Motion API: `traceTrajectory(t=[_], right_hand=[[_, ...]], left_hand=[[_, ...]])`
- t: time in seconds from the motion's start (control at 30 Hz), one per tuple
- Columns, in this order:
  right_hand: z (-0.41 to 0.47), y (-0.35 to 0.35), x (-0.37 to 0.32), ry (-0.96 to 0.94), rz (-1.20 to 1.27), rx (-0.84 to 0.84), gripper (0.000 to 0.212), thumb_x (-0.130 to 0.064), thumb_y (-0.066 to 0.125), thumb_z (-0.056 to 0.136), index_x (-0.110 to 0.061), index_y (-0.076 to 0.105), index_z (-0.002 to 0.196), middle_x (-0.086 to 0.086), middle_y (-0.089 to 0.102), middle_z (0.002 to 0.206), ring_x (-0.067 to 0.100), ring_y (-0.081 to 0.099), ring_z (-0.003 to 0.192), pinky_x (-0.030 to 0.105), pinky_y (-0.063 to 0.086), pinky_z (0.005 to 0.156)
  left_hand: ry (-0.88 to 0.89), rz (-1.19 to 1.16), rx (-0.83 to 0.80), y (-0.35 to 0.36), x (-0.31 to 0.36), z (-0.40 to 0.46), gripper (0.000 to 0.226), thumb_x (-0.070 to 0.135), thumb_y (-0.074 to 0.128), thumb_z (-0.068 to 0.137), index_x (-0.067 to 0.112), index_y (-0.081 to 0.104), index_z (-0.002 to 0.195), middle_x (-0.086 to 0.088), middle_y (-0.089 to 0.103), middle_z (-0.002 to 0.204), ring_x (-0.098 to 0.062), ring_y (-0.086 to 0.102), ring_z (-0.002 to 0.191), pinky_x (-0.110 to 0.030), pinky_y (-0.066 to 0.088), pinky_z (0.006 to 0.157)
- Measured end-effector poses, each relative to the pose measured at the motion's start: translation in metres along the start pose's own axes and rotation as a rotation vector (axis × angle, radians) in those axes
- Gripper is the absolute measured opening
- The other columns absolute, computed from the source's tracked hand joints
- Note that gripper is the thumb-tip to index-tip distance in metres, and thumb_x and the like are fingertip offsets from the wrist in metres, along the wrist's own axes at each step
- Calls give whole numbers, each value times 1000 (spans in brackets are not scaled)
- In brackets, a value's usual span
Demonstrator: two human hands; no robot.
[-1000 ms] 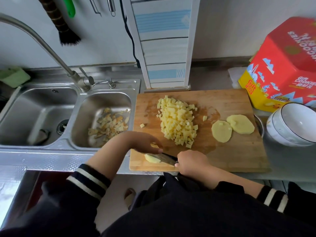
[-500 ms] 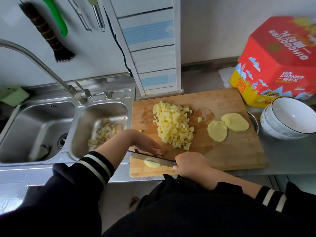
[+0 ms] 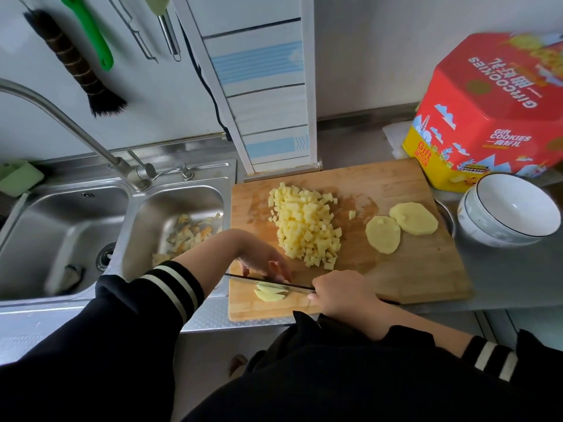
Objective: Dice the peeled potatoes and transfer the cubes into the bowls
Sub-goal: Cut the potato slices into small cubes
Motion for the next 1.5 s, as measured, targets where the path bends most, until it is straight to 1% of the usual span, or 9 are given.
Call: traceTrajectory(t=[0.23, 0.3, 0.47, 0.73, 0.87, 1.17, 1.3, 1.43, 1.5], right_hand=[[-13, -18, -3, -24, -19, 42, 33, -37, 38, 102, -14, 61, 106, 3, 65, 96, 24, 61, 88, 30, 36, 63], [-17, -22, -3, -29, -29, 52, 34, -38, 37, 103, -15, 62, 106, 3, 66, 97, 24, 62, 89, 30, 36, 64], [-26, -29, -3, -42, -64, 80, 35, -40, 36, 103, -16, 61, 107, 2, 67, 97, 23, 64, 89, 32, 44, 66], [-31, -33, 5, -11, -45, 147, 28, -36, 40, 101, -19, 62, 104, -3, 66, 90, 19, 64, 81, 34, 53, 68], [-34, -33, 8, -4, -29, 190, 25, -36, 42, 100, -21, 62, 102, -4, 65, 89, 19, 62, 81, 32, 50, 65], [-36, -35, 12, 13, -10, 231, 21, -32, 44, 99, -22, 62, 103, -4, 65, 92, 19, 61, 84, 32, 49, 67], [-37, -33, 17, 26, 3, 230, 21, -31, 43, 99, -22, 62, 102, -5, 65, 91, 18, 62, 82, 33, 52, 69], [-38, -32, 21, 39, -21, 232, 19, -29, 45, 97, -24, 62, 103, -6, 65, 91, 17, 63, 81, 31, 52, 66], [-39, -30, 21, 37, -45, 226, 18, -25, 45, 96, -24, 62, 104, -5, 64, 93, 17, 62, 82, 29, 47, 62]], left_hand=[[-9, -20, -29, 4, -3, 5, 37, 33, 43, 104, 36, 46, 141, 0, 44, 146, -13, 50, 109, -46, 49, 101], [-9, -15, -38, 4, -4, 8, 39, 36, 43, 104, 36, 44, 142, 0, 45, 145, -12, 53, 104, -45, 48, 102], [-8, 54, -62, 3, -8, 15, 43, 40, 45, 102, 34, 41, 145, -3, 42, 148, -25, 41, 135, -50, 38, 110], [6, 165, -73, -7, 0, 12, 42, 33, 35, 106, 28, 38, 148, -4, 39, 150, -24, 36, 137, -42, 30, 113], [-12, 160, -87, -9, -1, 13, 42, 32, 32, 107, 26, 39, 148, -4, 40, 149, -23, 36, 136, -38, 30, 109], [-83, 211, 17, -22, -10, 26, 39, 23, 35, 107, 23, 44, 145, -3, 43, 147, -22, 41, 133, -35, 32, 110], [-130, 186, 12, -20, -15, 35, 27, 17, 33, 106, 12, 53, 123, -4, 52, 112, -17, 46, 95, -30, 38, 90], [-121, 94, -23, -15, -14, 34, 51, 44, 35, 104, 18, 35, 149, -6, 36, 153, -25, 34, 139, -40, 32, 113], [-78, 92, -34, -15, -14, 33, 59, 54, 37, 100, 25, 33, 151, -2, 29, 158, -25, 26, 145, -45, 29, 117]])
Point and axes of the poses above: each hand's wrist, its own z-axis towards the middle knuckle, its own y-axis out of the palm, x = y × z, the point moved 8 cm from there along z, towards the middle knuckle
